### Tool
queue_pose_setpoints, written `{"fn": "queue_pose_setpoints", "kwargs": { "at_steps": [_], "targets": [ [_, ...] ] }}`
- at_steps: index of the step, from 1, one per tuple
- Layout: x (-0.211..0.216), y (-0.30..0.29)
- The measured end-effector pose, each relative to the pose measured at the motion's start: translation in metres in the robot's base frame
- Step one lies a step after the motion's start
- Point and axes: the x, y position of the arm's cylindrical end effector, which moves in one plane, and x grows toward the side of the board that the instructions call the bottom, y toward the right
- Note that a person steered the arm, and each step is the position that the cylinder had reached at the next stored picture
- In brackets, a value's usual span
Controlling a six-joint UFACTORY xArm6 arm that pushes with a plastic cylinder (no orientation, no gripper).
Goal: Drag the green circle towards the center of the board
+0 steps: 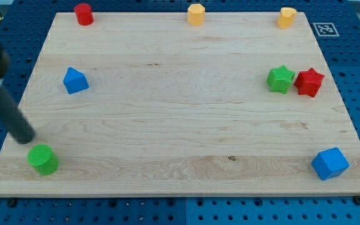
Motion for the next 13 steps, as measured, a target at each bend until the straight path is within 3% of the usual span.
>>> {"fn": "queue_pose_setpoints", "kwargs": {
  "at_steps": [2,3,5,7,13],
  "targets": [
    [0.065,-0.003],
    [0.067,0.018],
    [0.027,0.054],
    [0.064,0.073],
    [-0.047,0.197]
  ]
}}
